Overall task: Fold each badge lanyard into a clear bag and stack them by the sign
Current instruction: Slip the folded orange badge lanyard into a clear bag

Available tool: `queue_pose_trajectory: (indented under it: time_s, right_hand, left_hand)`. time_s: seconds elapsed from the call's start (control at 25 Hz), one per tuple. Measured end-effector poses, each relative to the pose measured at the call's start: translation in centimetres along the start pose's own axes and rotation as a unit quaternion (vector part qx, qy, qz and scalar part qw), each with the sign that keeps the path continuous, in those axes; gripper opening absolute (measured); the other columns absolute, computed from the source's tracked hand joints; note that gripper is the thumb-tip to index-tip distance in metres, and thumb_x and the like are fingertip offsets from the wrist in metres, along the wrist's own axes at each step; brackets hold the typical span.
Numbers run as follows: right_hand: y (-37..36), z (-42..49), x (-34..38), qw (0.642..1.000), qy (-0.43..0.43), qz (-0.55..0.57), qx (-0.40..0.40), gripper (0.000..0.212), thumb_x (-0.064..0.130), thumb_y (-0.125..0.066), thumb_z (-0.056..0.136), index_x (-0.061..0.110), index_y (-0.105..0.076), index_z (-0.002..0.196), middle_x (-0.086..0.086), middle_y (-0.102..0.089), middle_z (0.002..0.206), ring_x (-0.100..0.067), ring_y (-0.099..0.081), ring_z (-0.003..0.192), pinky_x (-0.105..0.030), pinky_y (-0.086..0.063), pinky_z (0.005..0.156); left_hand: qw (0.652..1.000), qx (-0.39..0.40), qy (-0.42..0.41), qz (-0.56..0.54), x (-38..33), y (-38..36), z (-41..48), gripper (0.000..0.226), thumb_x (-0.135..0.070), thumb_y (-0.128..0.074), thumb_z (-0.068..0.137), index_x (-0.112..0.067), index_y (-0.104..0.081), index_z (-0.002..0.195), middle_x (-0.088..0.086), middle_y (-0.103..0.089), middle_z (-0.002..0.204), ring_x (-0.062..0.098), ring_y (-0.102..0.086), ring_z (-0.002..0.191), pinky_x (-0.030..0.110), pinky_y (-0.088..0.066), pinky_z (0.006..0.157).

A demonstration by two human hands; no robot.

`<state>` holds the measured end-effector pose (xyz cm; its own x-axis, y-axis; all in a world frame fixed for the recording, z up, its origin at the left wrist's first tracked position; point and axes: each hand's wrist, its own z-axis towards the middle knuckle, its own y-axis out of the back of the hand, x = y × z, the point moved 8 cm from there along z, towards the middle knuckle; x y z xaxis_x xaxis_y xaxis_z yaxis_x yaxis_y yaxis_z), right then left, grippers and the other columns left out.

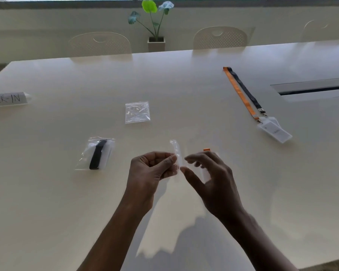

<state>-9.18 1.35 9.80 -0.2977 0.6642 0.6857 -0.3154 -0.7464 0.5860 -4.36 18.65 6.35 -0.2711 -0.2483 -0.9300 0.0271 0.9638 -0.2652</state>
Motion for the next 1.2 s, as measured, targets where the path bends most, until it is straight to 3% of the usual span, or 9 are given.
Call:
queue_pose_trajectory:
  time_s: [0.16,0.36,0.6,0.8,0.92,1.08,1.2]
  right_hand:
    - [0.7,-0.2,-0.2,0.997,-0.050,0.049,-0.011,0.016,0.031,-0.080,0.092,0.024,-0.074,0.105,0.017,-0.066,0.094,-0.010,-0.063,0.086,-0.019,-0.050,0.073]
    - [1.6,-0.9,0.0,0.995,-0.059,0.083,0.001,0.013,0.025,-0.085,0.087,0.024,-0.077,0.097,0.014,-0.069,0.089,-0.013,-0.065,0.081,-0.022,-0.053,0.071]
    - [1.5,-1.0,-1.2,0.976,-0.125,0.168,0.061,0.015,0.026,-0.089,0.082,0.022,-0.078,0.091,0.010,-0.076,0.080,-0.011,-0.071,0.075,-0.021,-0.057,0.070]
    - [1.2,-1.5,-2.5,0.949,-0.186,0.243,0.080,0.009,0.018,-0.084,0.087,0.013,-0.082,0.094,0.004,-0.081,0.085,-0.007,-0.078,0.082,-0.023,-0.061,0.078]
    - [1.3,-1.7,-3.1,0.946,-0.206,0.240,0.065,0.005,0.019,-0.079,0.091,0.015,-0.083,0.090,0.003,-0.078,0.075,-0.005,-0.072,0.068,-0.021,-0.056,0.069]
    - [1.5,-1.7,-3.5,0.950,-0.222,0.218,0.028,0.009,0.019,-0.078,0.092,0.016,-0.081,0.084,-0.003,-0.076,0.071,-0.019,-0.071,0.065,-0.037,-0.062,0.067]
    - [1.7,-1.6,-3.2,0.958,-0.214,0.194,0.001,0.012,0.018,-0.079,0.092,0.016,-0.079,0.080,0.004,-0.074,0.066,-0.010,-0.068,0.058,-0.028,-0.058,0.061]
  left_hand:
    - [1.000,0.018,-0.013,0.022,0.5,-1.5,-2.1,0.020,-0.017,-0.078,0.078,-0.002,-0.082,0.092,0.022,-0.080,0.088,0.027,-0.077,0.078,0.029,-0.064,0.073]
    - [0.996,-0.011,-0.039,0.082,0.7,-1.8,-2.5,0.006,-0.013,-0.080,0.083,-0.008,-0.083,0.083,0.017,-0.079,0.080,0.024,-0.073,0.072,0.028,-0.062,0.066]
    - [0.999,0.026,-0.012,0.045,1.2,-3.1,-2.4,0.025,-0.032,-0.086,0.065,-0.010,-0.082,0.076,0.019,-0.076,0.077,0.023,-0.068,0.066,0.030,-0.059,0.066]
    - [0.998,0.025,-0.028,0.055,1.4,-3.4,-2.3,0.030,-0.030,-0.084,0.068,-0.004,-0.081,0.081,0.017,-0.076,0.072,0.022,-0.067,0.064,0.031,-0.059,0.066]
    - [0.990,-0.003,-0.074,0.121,0.8,-3.6,-2.6,0.026,-0.032,-0.083,0.070,-0.010,-0.082,0.082,0.011,-0.079,0.074,0.022,-0.071,0.065,0.030,-0.062,0.066]
    - [0.976,-0.024,-0.119,0.182,0.2,-4.3,-3.1,0.018,-0.030,-0.083,0.077,-0.016,-0.083,0.087,0.001,-0.081,0.076,0.018,-0.077,0.070,0.027,-0.064,0.071]
    - [0.963,-0.045,-0.151,0.219,0.0,-4.4,-3.4,0.008,-0.023,-0.083,0.085,-0.017,-0.082,0.090,-0.005,-0.080,0.077,0.016,-0.078,0.071,0.028,-0.064,0.071]
